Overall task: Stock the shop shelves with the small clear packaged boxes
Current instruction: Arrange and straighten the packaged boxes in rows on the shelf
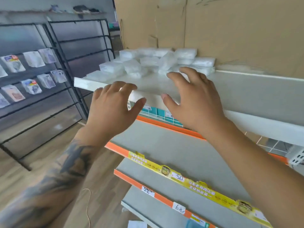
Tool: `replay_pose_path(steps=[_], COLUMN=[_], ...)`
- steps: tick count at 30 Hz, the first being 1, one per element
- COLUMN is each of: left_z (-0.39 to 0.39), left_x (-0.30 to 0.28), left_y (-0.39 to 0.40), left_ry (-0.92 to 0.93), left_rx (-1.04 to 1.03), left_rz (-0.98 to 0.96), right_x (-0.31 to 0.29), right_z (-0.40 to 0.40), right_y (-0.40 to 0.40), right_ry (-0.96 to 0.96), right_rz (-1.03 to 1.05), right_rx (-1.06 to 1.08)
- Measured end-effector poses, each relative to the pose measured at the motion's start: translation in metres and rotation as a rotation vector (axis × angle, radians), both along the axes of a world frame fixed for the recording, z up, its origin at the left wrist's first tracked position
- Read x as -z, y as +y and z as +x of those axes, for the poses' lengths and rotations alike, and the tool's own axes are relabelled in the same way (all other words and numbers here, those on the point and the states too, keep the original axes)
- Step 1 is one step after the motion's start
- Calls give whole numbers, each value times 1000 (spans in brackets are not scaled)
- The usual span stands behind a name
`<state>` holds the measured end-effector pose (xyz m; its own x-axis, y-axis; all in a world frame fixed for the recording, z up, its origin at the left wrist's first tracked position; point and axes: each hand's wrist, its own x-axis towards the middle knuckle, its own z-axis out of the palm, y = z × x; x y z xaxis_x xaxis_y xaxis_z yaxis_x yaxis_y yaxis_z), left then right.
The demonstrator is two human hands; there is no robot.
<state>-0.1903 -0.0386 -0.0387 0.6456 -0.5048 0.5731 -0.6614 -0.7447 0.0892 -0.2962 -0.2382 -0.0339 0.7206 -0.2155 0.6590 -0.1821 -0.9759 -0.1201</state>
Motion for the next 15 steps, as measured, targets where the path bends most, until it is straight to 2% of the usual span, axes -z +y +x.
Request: replay_pose_path(steps=[7,15], left_z=[115,212], left_x=[-44,-64], left_y=[-22,-56], left_ry=[-2,67], left_rx=[114,213], left_rz=[68,304], right_x=[-43,-59], right_z=[91,175], right_y=[-7,-29], right_ry=[125,266], right_rz=[36,124], right_rx=[169,365])
